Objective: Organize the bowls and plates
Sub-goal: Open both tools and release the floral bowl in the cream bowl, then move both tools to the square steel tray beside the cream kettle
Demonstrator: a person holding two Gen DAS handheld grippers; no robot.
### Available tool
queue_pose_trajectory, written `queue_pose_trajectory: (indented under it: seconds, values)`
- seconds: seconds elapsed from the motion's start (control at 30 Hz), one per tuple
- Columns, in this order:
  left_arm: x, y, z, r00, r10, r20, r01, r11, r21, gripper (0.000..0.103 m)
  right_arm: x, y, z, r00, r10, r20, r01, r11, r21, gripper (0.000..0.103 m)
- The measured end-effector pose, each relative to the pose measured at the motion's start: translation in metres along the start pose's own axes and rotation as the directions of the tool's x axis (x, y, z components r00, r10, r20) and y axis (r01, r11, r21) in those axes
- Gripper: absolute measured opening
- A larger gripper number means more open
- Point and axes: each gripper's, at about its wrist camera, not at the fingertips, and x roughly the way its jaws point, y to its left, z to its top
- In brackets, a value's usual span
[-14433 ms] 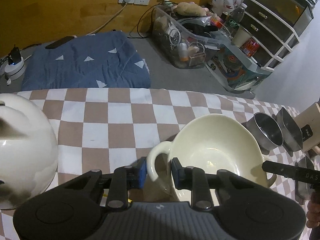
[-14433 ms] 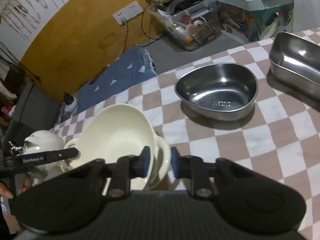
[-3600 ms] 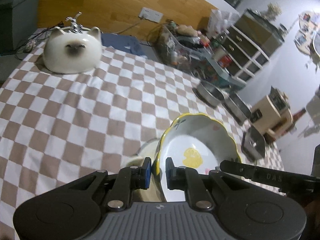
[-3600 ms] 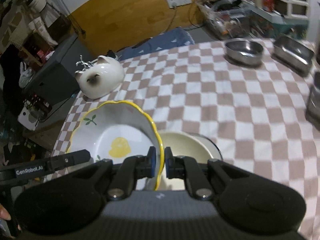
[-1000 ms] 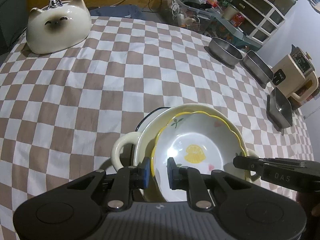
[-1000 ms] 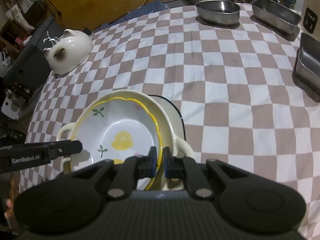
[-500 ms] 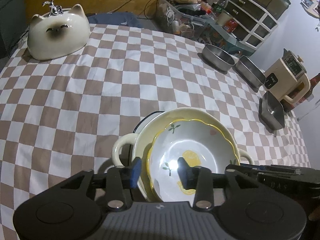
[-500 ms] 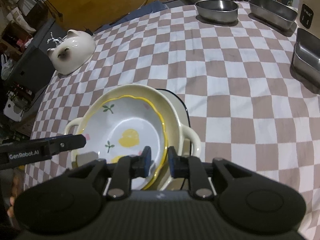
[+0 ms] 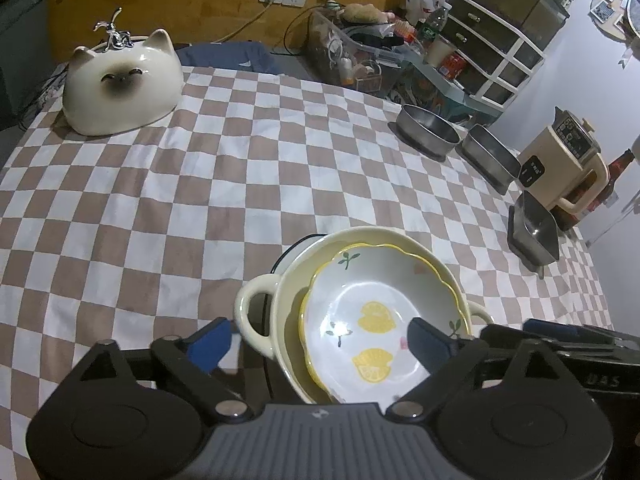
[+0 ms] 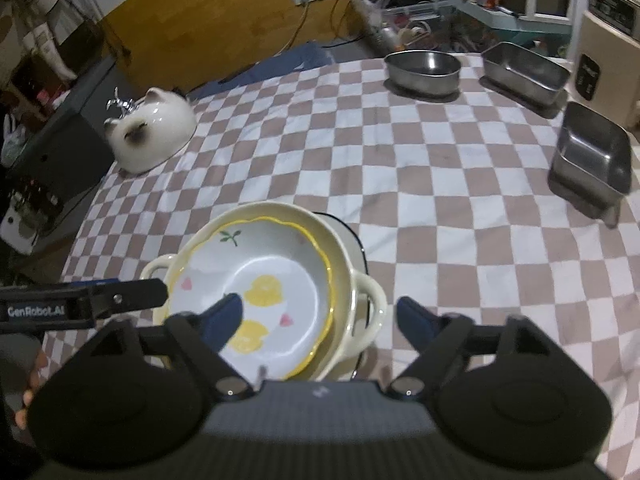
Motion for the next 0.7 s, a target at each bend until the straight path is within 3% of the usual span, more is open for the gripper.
queue_pose_trajectory:
  seconds: [0.1,0.7]
  values:
    - [-0.002,0.003,-0.001,1.000,-0.002,0.003,0.002,1.000,-0.003,0.103,-0.002,0.000,-0.004,1.000,-0.017,0.008,0.016,1.000,0.018,0.102]
    - [-0.015,0.032,-0.008,1.000,-0.029,-0.008,0.029,1.000,0.007,0.103,-0.013,0.010,-0.012,0.996,-0.089,0.016,0.088,0.994,0.072,0.102]
